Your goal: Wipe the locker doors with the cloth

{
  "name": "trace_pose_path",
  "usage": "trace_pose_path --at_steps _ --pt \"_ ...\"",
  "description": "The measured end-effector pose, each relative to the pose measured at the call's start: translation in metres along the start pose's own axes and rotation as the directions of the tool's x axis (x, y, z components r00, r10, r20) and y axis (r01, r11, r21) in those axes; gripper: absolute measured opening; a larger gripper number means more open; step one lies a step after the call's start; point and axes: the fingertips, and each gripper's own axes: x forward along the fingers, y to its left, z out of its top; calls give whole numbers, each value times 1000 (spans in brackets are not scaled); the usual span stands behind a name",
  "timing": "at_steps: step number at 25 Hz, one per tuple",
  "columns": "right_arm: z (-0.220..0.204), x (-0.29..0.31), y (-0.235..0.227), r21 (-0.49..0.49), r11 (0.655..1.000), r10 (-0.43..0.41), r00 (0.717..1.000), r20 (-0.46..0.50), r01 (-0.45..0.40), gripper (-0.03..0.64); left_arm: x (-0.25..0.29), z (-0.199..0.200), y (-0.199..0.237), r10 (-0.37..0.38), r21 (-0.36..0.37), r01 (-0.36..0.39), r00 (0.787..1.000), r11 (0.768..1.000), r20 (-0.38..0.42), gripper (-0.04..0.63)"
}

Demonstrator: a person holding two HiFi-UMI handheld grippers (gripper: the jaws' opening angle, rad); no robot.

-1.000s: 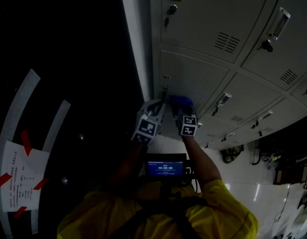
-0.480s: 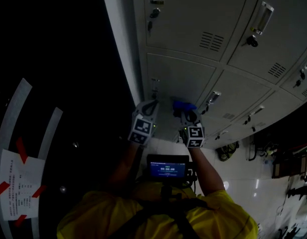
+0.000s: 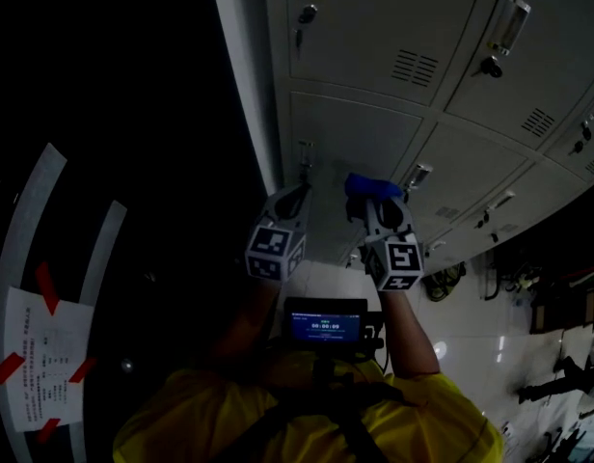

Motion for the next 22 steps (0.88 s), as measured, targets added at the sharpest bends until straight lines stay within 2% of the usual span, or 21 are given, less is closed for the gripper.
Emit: trace_pose_path --at_steps 2,3,6,9,10,11,13,14,16,17,20,22 --pt "-7 -10 2 31 999 -5 1000 -10 5 74 -4 -3 0 -19 -173 24 999 985 33 8" --pt "-9 -15 3 42 999 -11 1000 -13 11 74 -5 -3 2 -4 -217 15 999 976 53 2" --pt "-14 -28 -1 45 998 -51 999 -16 52 74 -7 -6 11 77 -223 -61 995 973 66 2" --pt "-15 -41 -11 51 994 -93 996 -12 94 74 -5 -11 6 75 -207 -58 995 977 73 2" --pt "-15 -47 -14 62 993 -100 995 -9 100 74 -7 -10 2 66 -239 -43 994 970 92 2" --pt "-14 -54 -16 70 992 -102 995 -5 102 74 -11 -7 -2 58 -313 -18 991 950 119 2" --pt "-10 -71 -19 78 992 -95 995 5 94 74 -23 -5 -11 71 -464 15 984 886 166 0" --pt "-7 -81 -22 83 993 -89 996 13 87 74 -29 -5 -18 92 -471 1 980 882 174 0" --pt "-1 -104 -30 90 993 -79 996 32 76 74 -37 -6 -38 124 -387 -45 975 921 184 0" --pt "2 -118 -36 89 993 -76 996 42 72 74 -40 -7 -51 130 -358 -53 972 932 194 0" --pt "5 -167 -62 86 994 -72 996 54 68 74 -52 -7 -96 159 -315 -85 963 945 218 0" --pt "5 -206 -81 74 995 -71 996 59 66 74 -62 -9 -138 168 -245 -111 960 963 226 0"
